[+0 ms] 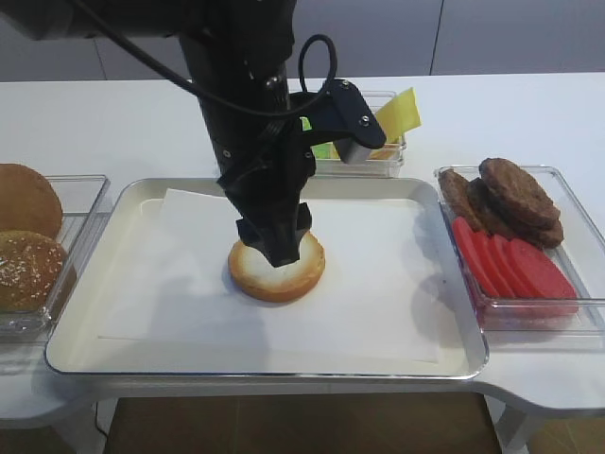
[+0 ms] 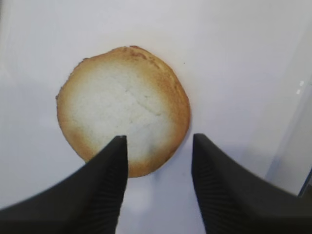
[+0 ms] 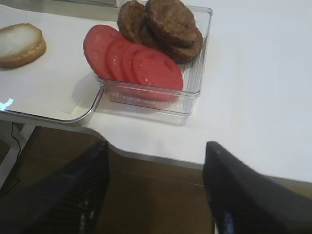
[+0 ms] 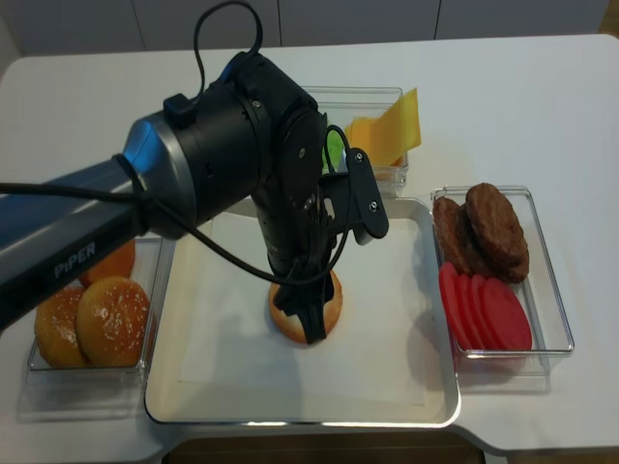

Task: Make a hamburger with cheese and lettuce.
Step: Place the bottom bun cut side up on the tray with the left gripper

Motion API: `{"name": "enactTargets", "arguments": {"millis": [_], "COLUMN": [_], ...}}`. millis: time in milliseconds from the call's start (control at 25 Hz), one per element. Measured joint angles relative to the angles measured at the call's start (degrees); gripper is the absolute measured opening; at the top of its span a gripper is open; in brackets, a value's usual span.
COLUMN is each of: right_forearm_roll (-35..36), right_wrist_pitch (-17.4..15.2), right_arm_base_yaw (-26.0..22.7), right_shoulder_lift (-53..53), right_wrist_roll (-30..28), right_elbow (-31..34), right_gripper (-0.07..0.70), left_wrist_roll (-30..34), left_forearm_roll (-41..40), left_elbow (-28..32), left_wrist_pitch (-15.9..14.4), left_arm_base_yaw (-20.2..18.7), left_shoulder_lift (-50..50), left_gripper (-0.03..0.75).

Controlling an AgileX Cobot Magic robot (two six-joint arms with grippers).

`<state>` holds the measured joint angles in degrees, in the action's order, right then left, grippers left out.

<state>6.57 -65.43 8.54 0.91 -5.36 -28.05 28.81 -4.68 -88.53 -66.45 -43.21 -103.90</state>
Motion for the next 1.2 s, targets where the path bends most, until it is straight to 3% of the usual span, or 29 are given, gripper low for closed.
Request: {"name": "enactTargets", "arguments": {"millis": [200, 320, 520, 800, 1040, 1200], "right_forearm_roll": [0.0, 0.0, 0.0, 0.0, 0.0, 0.0], "right_wrist_pitch": [0.0, 0.0, 0.0, 0.0, 0.0, 0.0], "right_arm_base_yaw": [0.0, 0.0, 0.0, 0.0, 0.0, 0.0], "right_shoulder_lift": [0.0, 0.0, 0.0, 0.0, 0.0, 0.0], "right_wrist_roll": [0.11, 0.11, 0.11, 0.11, 0.11, 0.11], "right_elbow": [0.0, 0.0, 0.0, 0.0, 0.0, 0.0], "right_gripper": [0.475, 0.475, 0.475, 0.475, 0.475, 0.475], "left_wrist_roll": [-2.24, -7.87, -18.34, -24.82, -27.17, -29.25], "left_forearm_roll": [-0.11, -2.76, -7.67, -4.62, 5.79, 6.38], "left_elbow": [0.0, 0.0, 0.0, -0.41, -1.86, -1.86], "left_wrist_pitch": [0.0, -0.29, -3.34, -3.69, -3.9, -3.9], "left_arm_base_yaw": [0.0, 0.0, 0.0, 1.35, 6.27, 10.36], "left_shoulder_lift": [0.0, 0.0, 0.0, 0.24, 2.4, 5.98], "left_gripper": [0.324, 0.324, 0.324, 0.324, 0.324, 0.324]}}
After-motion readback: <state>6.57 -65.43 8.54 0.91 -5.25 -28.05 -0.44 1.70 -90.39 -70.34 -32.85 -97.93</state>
